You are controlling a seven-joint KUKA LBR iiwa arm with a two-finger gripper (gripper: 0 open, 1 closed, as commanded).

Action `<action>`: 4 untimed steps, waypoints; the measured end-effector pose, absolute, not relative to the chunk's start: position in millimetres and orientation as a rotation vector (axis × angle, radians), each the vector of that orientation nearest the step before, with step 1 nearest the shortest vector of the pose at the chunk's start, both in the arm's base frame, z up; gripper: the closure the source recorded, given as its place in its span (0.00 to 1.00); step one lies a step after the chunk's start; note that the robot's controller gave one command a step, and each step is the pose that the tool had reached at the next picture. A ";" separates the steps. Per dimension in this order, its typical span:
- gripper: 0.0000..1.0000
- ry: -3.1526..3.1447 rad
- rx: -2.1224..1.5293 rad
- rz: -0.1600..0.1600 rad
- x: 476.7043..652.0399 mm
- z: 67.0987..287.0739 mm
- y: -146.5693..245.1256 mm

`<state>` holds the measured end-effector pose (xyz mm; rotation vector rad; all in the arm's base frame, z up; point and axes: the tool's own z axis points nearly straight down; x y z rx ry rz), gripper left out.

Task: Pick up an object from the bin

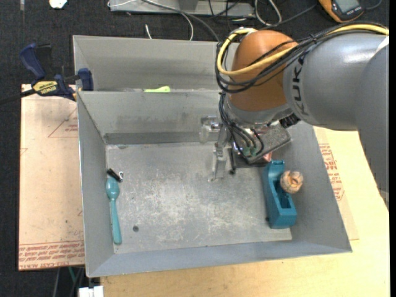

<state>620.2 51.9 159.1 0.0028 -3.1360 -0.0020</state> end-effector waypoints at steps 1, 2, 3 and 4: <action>0.00 -3.143 0.001 -0.002 622.2 163.2 51.5; 0.00 -3.143 0.171 -0.002 641.1 83.9 -6.7; 0.00 -3.103 0.578 -0.005 642.9 106.9 -65.2; 0.00 -3.113 0.472 -0.010 651.0 100.9 -106.7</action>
Offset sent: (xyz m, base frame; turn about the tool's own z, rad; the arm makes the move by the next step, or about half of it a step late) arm 0.0216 -0.0679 -0.0891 -0.1208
